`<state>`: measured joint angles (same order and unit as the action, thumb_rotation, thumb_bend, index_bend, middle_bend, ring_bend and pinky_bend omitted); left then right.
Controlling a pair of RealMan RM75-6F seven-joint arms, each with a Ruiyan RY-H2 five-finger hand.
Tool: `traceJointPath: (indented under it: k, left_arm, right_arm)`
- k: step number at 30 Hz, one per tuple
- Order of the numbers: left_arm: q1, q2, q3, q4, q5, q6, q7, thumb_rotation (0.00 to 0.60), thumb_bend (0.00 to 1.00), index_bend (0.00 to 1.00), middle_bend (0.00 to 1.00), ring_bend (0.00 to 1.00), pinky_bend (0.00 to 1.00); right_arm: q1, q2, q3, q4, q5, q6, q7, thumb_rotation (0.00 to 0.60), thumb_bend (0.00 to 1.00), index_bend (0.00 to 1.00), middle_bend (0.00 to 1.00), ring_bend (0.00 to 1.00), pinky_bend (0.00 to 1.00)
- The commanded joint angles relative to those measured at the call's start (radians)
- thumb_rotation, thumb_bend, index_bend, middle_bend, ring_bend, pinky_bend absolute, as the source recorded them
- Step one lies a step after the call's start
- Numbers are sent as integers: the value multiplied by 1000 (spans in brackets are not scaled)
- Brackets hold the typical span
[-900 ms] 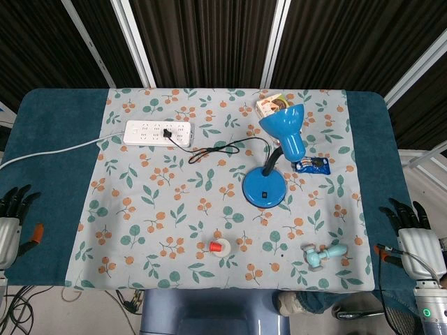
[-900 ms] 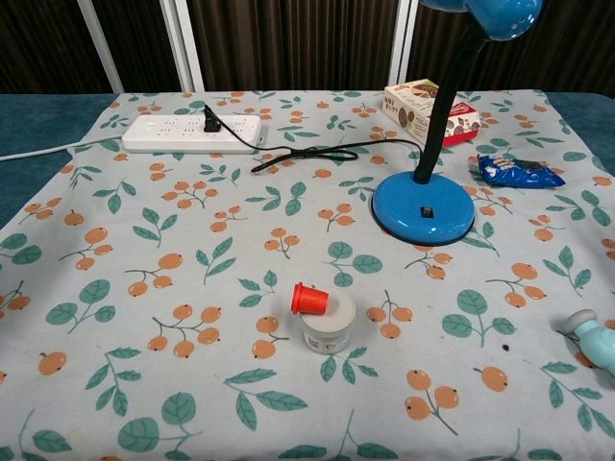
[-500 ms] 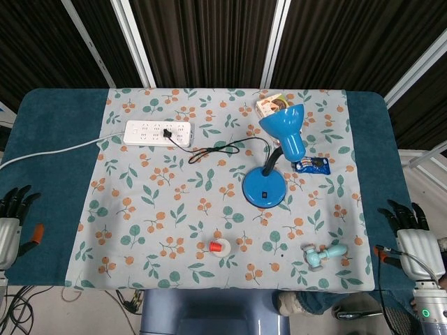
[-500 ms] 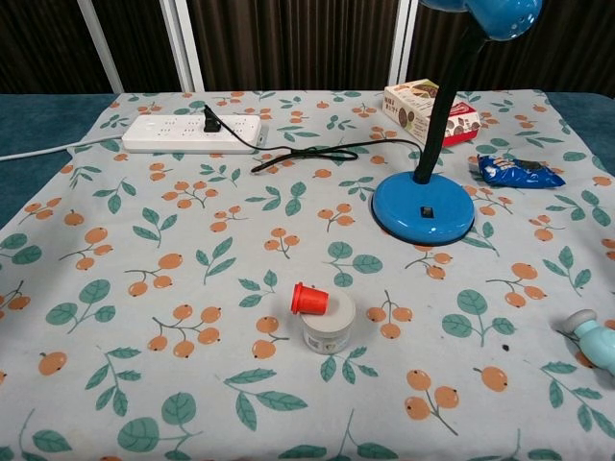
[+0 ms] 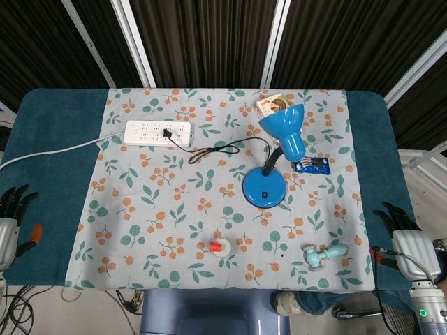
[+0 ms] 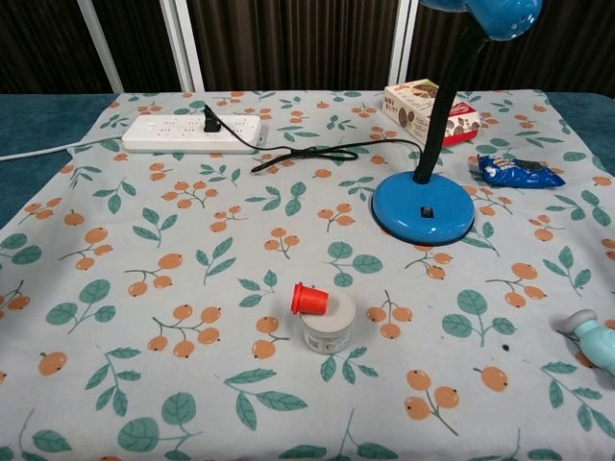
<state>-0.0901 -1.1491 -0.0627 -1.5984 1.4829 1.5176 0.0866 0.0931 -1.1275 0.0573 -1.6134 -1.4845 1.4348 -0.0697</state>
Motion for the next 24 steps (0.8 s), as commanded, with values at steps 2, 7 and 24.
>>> traceJointPath:
  k: [2,7,24]
  left_arm:
    - [0,0,0,0,2,1,1,600,423,170,56,40,158]
    - [1,1,1,-7,-3,-4,-1,600,422,170,56,40,158]
    - [1,4,0,-16,-17,-14,1,600,422,170,55,40,159]
  right_arm:
    - [0,-3,1,1,-1,3,-2,600,208,213,147,133,486]
    - [5,-11,-12,-11,6,-26,-16,600,208,203,147,139,562]
    - [257,-80,42,16,81,-410,-47,600,255,203,516,677,742]
